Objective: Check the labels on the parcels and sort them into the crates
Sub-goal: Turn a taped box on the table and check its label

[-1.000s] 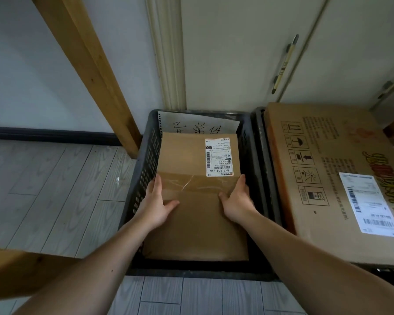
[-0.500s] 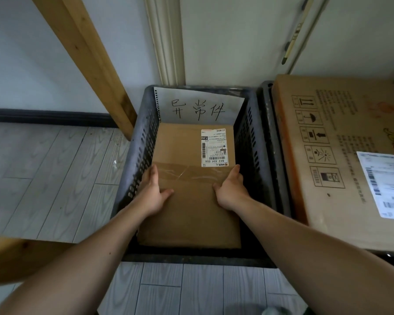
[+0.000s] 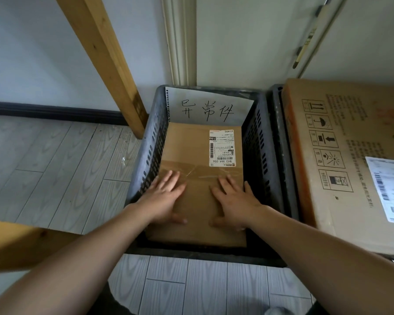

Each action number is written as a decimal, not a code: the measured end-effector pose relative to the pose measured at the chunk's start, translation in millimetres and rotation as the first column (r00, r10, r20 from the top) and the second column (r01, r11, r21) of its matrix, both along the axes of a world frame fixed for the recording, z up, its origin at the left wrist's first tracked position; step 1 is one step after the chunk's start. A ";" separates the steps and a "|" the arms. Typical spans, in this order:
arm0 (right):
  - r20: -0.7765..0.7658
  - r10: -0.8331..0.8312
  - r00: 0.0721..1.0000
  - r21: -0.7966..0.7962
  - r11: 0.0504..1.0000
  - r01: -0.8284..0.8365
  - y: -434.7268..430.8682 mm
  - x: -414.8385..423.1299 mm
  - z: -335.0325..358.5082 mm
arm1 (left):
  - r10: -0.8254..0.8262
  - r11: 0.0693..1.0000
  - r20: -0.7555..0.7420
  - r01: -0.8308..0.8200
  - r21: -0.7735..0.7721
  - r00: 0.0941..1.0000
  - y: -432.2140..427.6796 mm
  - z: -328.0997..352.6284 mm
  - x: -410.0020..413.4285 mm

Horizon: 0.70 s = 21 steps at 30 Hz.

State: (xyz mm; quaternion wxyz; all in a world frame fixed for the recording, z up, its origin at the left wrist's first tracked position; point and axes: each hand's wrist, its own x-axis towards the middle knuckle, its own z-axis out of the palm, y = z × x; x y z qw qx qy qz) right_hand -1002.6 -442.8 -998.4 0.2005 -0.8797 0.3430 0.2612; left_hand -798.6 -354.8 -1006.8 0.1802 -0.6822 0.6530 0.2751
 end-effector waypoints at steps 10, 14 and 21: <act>-0.114 0.200 0.973 -0.004 0.979 -0.202 12.9 -1.1 0.7 | -0.191 0.981 0.026 0.190 0.033 0.981 15.1 -0.8 -2.5; -0.107 0.205 0.973 -0.025 0.978 -0.209 14.4 1.0 -0.5 | -0.194 0.981 0.023 0.194 0.016 0.981 14.2 -2.6 -3.3; -0.063 0.214 0.975 -0.074 0.973 -0.218 5.6 11.8 -1.4 | -0.173 0.985 0.050 0.174 -0.022 0.984 4.3 0.4 3.2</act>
